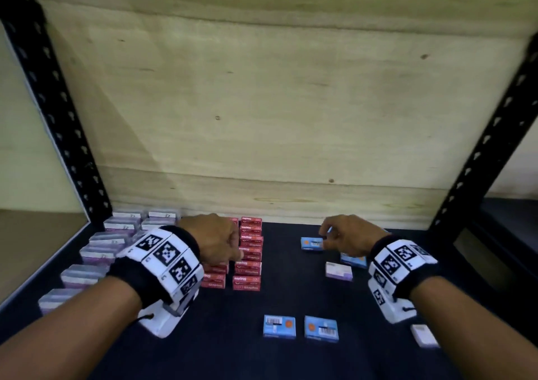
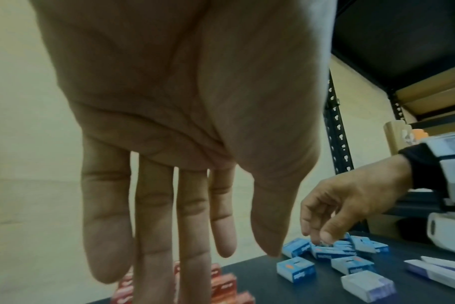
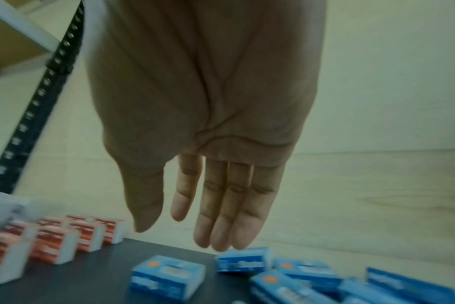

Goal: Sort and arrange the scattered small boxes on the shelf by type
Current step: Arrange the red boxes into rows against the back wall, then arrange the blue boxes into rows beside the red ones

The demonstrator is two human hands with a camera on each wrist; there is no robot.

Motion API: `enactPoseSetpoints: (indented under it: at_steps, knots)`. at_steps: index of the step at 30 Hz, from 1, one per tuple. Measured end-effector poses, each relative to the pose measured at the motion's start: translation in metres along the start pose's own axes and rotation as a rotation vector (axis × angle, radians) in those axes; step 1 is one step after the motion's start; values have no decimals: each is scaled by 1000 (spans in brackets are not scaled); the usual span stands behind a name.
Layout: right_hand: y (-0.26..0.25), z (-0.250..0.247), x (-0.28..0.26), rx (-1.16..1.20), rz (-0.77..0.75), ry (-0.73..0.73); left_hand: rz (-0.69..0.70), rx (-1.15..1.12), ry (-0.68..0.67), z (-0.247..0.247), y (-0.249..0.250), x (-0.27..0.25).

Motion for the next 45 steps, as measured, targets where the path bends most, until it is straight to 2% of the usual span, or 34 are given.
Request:
enactPoseSetpoints:
  at_steps: [7, 11, 17, 21, 27, 34, 37, 45]
  knots:
    - [45, -10, 33, -158, 17, 40, 135, 17, 25, -16, 67, 61]
    - [52, -1, 51, -196, 4, 25, 212, 9, -2, -5, 101, 99]
    - [58, 10, 71, -271, -11, -2, 278, 123, -73, 16, 133, 139]
    - [65, 11, 76, -327, 23, -20, 281, 178, -133, 29, 142, 155]
    - [70, 11, 76, -297, 36, -8, 327, 211, -75, 28, 143, 165]
    - [58, -1, 77, -230, 4, 79, 295, 144, 0, 9, 130, 173]
    - [56, -3, 76, -247, 17, 100, 253, 145, -31, 8, 123, 177]
    - [61, 0, 76, -235, 7, 118, 235, 180, -11, 3, 118, 179]
Point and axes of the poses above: each hand's wrist, its own x-axis towards the middle knuckle, its own z-axis out of the palm, y = z × x, the point moved 9 cm from there along x, towards the middle knuckle, and after that the axes turned 3 degrees about y, right-handed, at the moved point
